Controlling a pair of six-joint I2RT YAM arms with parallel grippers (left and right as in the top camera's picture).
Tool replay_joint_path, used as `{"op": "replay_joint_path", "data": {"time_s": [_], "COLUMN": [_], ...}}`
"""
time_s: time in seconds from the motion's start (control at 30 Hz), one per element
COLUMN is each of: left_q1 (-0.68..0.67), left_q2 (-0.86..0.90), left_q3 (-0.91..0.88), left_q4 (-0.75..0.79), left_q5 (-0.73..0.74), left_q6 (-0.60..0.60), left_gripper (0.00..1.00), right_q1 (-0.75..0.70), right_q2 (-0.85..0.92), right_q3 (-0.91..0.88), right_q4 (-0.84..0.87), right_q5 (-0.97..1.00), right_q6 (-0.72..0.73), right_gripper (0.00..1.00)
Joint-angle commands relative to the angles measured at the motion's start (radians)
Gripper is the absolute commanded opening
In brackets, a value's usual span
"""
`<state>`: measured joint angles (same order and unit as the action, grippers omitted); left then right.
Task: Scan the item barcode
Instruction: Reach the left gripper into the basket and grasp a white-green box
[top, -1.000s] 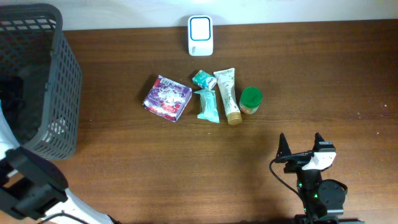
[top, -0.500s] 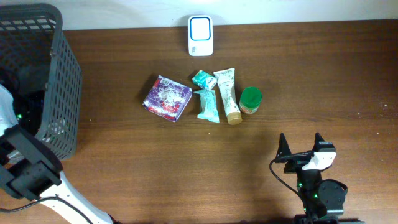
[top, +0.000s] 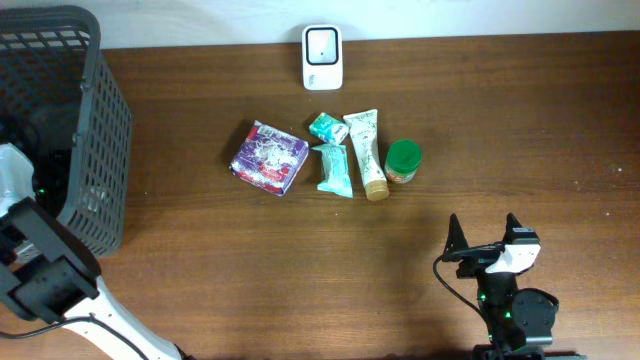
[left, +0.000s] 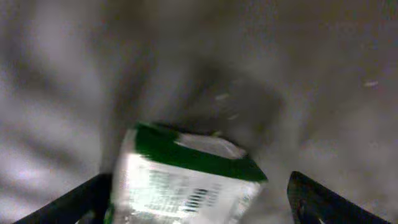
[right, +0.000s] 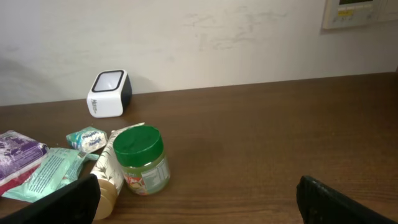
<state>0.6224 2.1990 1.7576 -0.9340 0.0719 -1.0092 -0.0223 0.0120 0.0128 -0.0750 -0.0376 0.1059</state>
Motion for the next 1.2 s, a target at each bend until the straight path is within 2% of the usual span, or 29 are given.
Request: {"op": "replay_joint_path", "data": {"time_s": [0.0, 0.03, 0.07, 0.1, 0.17, 0.2, 0.23, 0.3, 0.37, 0.43, 0.63, 0.67, 0.77, 0.83, 0.87, 0.97, 1.07, 1.17], "left_q1": [0.005, 0.005, 0.005, 0.005, 0.005, 0.005, 0.005, 0.003, -0.004, -0.011, -0.013, -0.013, -0.013, -0.013, -0.013, -0.013, -0.013, -0.013], "left_q2": [0.023, 0.023, 0.023, 0.023, 0.023, 0.023, 0.023, 0.023, 0.023, 0.023, 0.038, 0.047, 0.086, 0.093, 0.093, 0.093, 0.093, 0.093], "left_q3": [-0.021, -0.021, -0.021, -0.019, -0.018, -0.018, -0.018, -0.018, -0.018, -0.019, -0.026, -0.026, -0.026, -0.026, -0.026, -0.026, -0.026, -0.026], "left_q4": [0.043, 0.043, 0.043, 0.043, 0.043, 0.044, 0.049, 0.083, 0.117, 0.118, 0.027, 0.013, -0.025, -0.032, -0.034, -0.039, -0.060, -0.067], "left_q5": [0.011, 0.011, 0.012, 0.013, 0.024, 0.032, 0.048, 0.102, 0.178, 0.187, 0.136, 0.130, 0.130, 0.129, 0.128, 0.062, -0.113, -0.122], "left_q6": [0.145, 0.145, 0.145, 0.145, 0.149, 0.153, 0.167, 0.262, 0.383, 0.449, 0.463, 0.503, 0.608, 0.623, 0.622, 0.622, 0.622, 0.650], "left_gripper": [0.84, 0.70, 0.63, 0.61, 0.66, 0.74, 0.87, 0.99, 0.99, 0.99, 0.97, 0.96, 0.91, 0.86, 0.79, 0.78, 0.79, 0.75], "right_q1": [0.008, 0.008, 0.008, 0.008, 0.008, 0.008, 0.008, 0.008, 0.008, 0.008, 0.008, 0.008, 0.008, 0.008, 0.008, 0.008, 0.008, 0.008], "right_q2": [-0.006, -0.006, -0.006, -0.006, -0.006, -0.006, -0.006, -0.006, -0.006, -0.006, -0.006, -0.006, -0.006, -0.006, -0.006, -0.006, -0.006, -0.006], "right_q3": [-0.007, -0.007, -0.007, -0.007, -0.007, -0.007, -0.007, -0.007, -0.007, -0.007, -0.007, -0.007, -0.007, -0.007, -0.007, -0.007, -0.007, -0.007], "right_q4": [-0.004, -0.004, -0.004, -0.004, -0.004, -0.004, -0.004, -0.004, -0.004, -0.004, -0.004, -0.004, -0.004, -0.004, -0.004, -0.004, -0.004, -0.004], "right_q5": [0.008, 0.009, 0.009, 0.008, 0.009, 0.008, 0.008, 0.008, 0.009, 0.009, 0.008, 0.009, 0.008, 0.008, 0.008, 0.009, 0.009, 0.009], "right_q6": [0.003, 0.003, 0.003, 0.003, 0.003, 0.003, 0.003, 0.003, 0.003, 0.003, 0.003, 0.003, 0.003, 0.003, 0.003, 0.003, 0.003, 0.003], "right_gripper": [0.99, 0.99, 0.99, 0.98, 0.99, 0.99, 0.99, 0.99, 0.99, 0.98, 0.99, 0.99, 0.99, 0.99, 0.99, 0.99, 0.99, 0.99]}}
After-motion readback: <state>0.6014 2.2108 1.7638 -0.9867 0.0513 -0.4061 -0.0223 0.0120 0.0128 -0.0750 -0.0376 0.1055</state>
